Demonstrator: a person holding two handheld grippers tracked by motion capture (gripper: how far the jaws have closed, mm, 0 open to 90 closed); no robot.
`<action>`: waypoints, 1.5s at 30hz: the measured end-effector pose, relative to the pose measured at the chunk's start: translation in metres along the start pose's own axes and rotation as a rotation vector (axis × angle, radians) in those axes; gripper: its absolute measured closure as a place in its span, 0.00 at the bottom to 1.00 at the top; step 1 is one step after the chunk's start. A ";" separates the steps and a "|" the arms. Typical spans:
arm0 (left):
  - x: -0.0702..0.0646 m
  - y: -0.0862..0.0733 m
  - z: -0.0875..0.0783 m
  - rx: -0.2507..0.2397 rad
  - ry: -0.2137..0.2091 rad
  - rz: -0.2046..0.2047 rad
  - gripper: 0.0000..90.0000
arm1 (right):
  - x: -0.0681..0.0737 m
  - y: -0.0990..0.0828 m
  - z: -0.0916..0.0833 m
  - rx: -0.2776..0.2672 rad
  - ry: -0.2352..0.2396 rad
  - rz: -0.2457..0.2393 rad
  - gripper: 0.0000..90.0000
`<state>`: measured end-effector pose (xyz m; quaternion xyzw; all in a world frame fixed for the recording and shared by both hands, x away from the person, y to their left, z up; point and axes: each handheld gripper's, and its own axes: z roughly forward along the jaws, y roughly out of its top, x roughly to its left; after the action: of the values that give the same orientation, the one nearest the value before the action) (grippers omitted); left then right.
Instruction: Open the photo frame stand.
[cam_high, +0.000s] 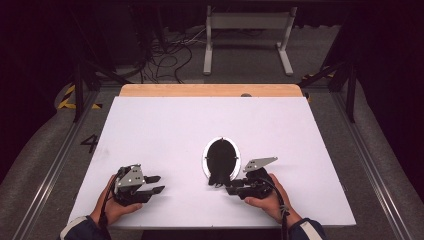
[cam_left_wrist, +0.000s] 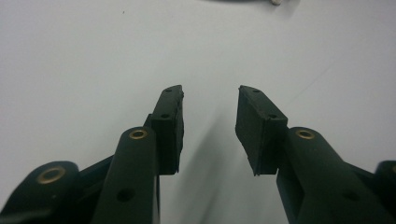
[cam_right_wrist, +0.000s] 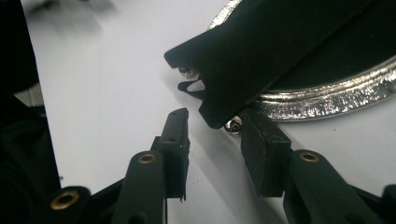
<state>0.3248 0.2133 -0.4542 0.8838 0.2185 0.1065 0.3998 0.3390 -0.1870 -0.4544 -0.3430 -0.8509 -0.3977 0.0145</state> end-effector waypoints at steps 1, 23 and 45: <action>0.000 0.000 0.001 0.011 0.003 -0.002 0.68 | -0.002 -0.001 0.001 0.001 0.009 0.017 0.68; -0.005 0.010 0.018 0.046 -0.008 -0.031 0.50 | -0.024 0.009 0.005 -0.141 0.178 0.322 0.54; 0.017 0.054 0.064 0.013 0.006 -0.070 0.32 | -0.045 0.019 0.023 -0.228 0.227 0.476 0.61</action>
<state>0.3790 0.1479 -0.4551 0.8779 0.2509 0.0935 0.3970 0.3899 -0.1888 -0.4708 -0.4858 -0.6891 -0.5121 0.1641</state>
